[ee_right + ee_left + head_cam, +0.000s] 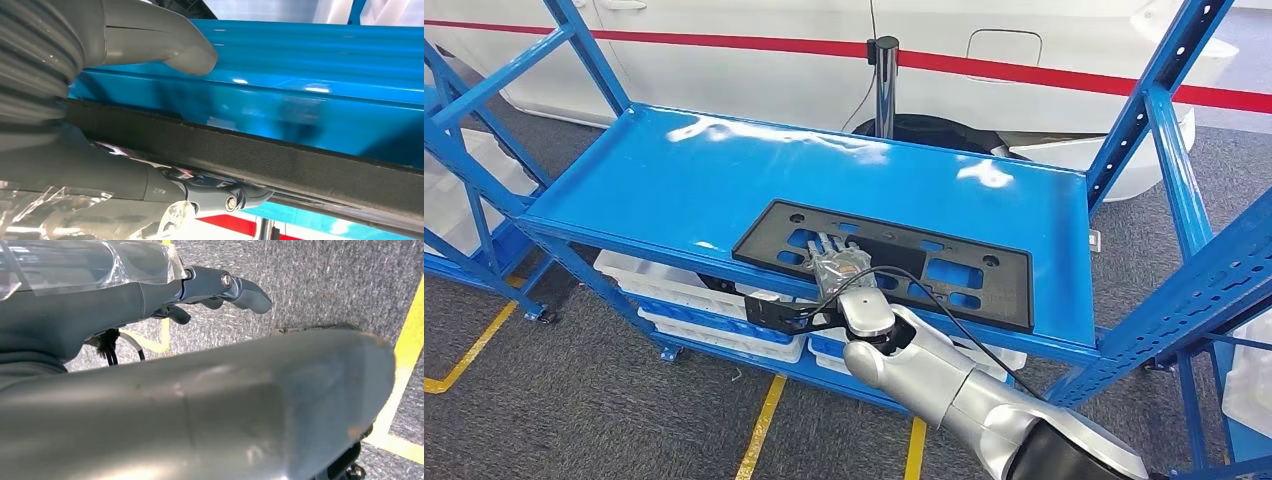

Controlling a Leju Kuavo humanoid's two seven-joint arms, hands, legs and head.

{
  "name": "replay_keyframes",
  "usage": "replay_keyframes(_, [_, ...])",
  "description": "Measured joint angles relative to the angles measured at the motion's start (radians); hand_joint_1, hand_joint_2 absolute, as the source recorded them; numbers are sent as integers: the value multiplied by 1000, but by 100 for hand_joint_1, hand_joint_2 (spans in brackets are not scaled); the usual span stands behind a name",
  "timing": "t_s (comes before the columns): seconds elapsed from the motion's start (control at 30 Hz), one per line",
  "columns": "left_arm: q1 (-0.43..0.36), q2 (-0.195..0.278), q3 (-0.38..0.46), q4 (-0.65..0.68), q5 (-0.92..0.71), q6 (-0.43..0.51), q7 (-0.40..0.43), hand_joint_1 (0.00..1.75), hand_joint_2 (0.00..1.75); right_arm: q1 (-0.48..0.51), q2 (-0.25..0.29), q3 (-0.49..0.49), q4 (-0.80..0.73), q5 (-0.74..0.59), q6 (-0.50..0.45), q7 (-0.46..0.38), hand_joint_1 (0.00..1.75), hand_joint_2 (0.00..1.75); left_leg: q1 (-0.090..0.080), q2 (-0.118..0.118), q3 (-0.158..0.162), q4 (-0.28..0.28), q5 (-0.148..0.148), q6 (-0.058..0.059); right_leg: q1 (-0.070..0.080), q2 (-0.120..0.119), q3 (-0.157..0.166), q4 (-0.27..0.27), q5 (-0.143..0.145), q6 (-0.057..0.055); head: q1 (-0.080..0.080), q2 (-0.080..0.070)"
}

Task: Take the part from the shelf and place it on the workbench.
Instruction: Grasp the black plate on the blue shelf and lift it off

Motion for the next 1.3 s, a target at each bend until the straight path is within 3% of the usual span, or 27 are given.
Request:
replay_keyframes(0.07, [0, 0, 0, 0, -3, 0, 0, 0, 0, 0, 1, 1, 4, -1, -2, -1, 0, 175, 2, 0, 1, -4, 3, -11, 2, 0, 0, 0, 0, -4, 0, 0])
replay_keyframes(0.2, [0, 0, 0, 0, -8, 0, 1, 0, 0, 0, 1, 1, 15, 0, -6, -5, 2, 175, 8, 0, 2, -7, 5, -51, 7, -1, -1, 1, 0, -10, 0, 0])
replay_keyframes(0.33, [1, 0, 0, 0, -13, 0, 1, 0, 0, 0, 1, 1, 25, 3, -12, -13, 175, 175, 7, 0, 2, -7, 6, -57, 7, 0, 0, 1, 1, -13, 0, 0])
replay_keyframes(1.2, [2, 0, 0, 0, -17, 8, 2, 0, 0, -9, -2, -2, 53, 54, -25, -41, 175, 175, 4, 1, 5, -6, 5, -56, 3, 0, 2, 1, 2, -12, 0, 0])
replay_keyframes(1.3, [2, 0, 0, 0, -21, 21, -7, 0, 131, -9, -2, -3, 53, 55, -25, -43, 175, 175, 4, 1, 5, -6, 5, -56, 3, 0, 2, 1, 2, -12, 0, 0])
